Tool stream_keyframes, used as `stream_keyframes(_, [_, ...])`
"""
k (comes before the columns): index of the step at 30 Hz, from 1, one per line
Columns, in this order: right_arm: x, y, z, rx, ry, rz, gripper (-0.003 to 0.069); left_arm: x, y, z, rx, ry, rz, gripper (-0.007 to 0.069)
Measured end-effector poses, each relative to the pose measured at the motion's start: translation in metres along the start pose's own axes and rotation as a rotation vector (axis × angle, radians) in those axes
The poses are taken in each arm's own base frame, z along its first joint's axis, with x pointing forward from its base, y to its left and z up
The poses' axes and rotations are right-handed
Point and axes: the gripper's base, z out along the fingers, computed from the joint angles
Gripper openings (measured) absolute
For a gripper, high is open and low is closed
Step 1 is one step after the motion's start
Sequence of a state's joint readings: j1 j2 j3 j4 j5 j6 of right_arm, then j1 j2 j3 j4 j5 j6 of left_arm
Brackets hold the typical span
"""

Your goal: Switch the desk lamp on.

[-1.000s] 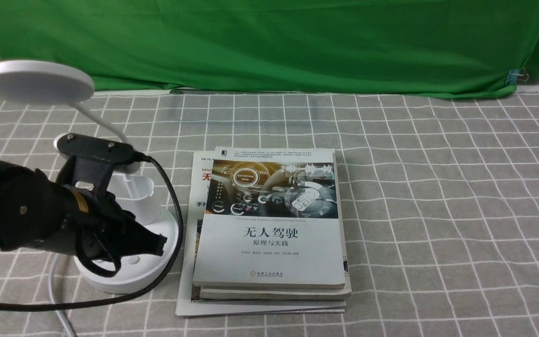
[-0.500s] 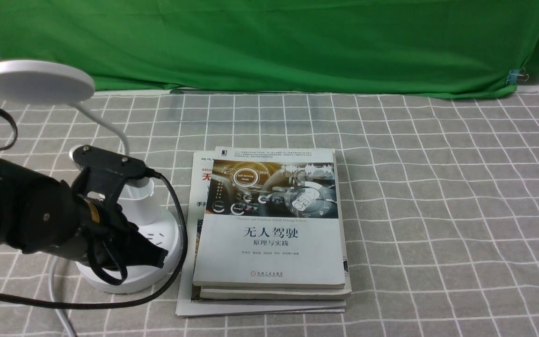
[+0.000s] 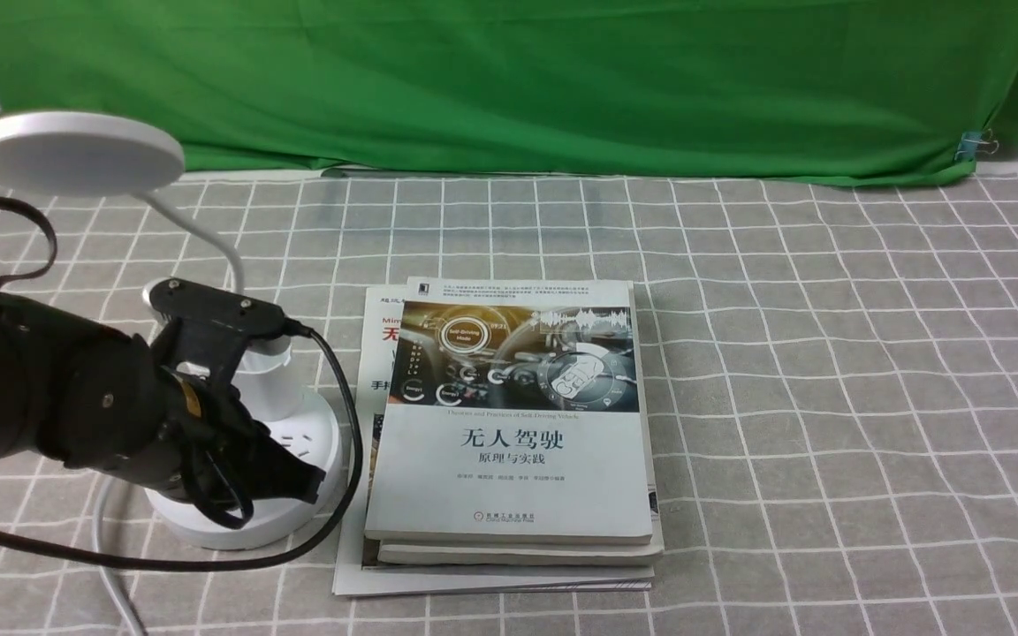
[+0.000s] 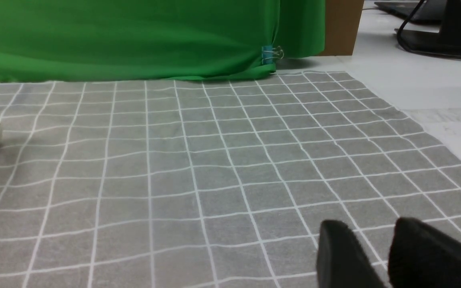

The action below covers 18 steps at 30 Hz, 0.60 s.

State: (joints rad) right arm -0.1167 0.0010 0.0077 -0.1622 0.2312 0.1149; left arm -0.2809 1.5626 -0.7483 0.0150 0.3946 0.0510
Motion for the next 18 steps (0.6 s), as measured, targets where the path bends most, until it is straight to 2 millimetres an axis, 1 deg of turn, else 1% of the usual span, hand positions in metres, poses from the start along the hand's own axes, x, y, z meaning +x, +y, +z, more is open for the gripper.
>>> stream_keyframes(4, [0.0,0.0,0.0,0.0,0.0,0.0,0.0244,-0.001,0.0,-0.005,-0.005,-0.01,0.01,0.0019])
stream_keyframes(6, [0.0,0.0,0.0,0.0,0.0,0.0,0.0244,0.001,0.0,-0.011,-0.007,-0.008,0.011,0.0019])
stream_keyframes(8, [0.0,0.0,0.0,0.0,0.0,0.0,0.0244,0.002,0.001,-0.025,-0.01,-0.031,0.01,0.0019])
stream_keyframes(10, [0.0,0.0,0.0,0.0,0.0,0.0,0.0244,0.003,0.001,-0.046,-0.015,-0.069,0.01,0.0019])
stream_keyframes(11, [0.0,0.0,0.0,0.0,0.0,0.0,0.0244,0.003,0.001,-0.047,-0.015,-0.071,0.01,0.0019])
stream_keyframes(12, [0.0,0.0,0.0,0.0,0.0,0.0,0.0244,0.01,0.001,-0.058,-0.016,-0.077,0.01,0.0019])
stream_keyframes(13, [0.0,0.0,0.0,0.0,0.0,0.0,0.0244,0.021,0.0,-0.065,-0.016,-0.065,0.011,0.0019])
stream_keyframes(15, [0.0,0.0,0.0,0.0,0.0,0.0,0.0244,0.039,-0.002,-0.071,-0.006,-0.048,-0.008,0.0019])
stream_keyframes(16, [0.0,0.0,0.0,0.0,0.0,0.0,0.0244,0.041,-0.002,-0.073,-0.005,-0.052,-0.012,0.0019])
stream_keyframes(18, [0.0,0.0,0.0,0.0,0.0,0.0,0.0244,0.065,-0.005,-0.079,0.011,-0.052,-0.045,0.0019])
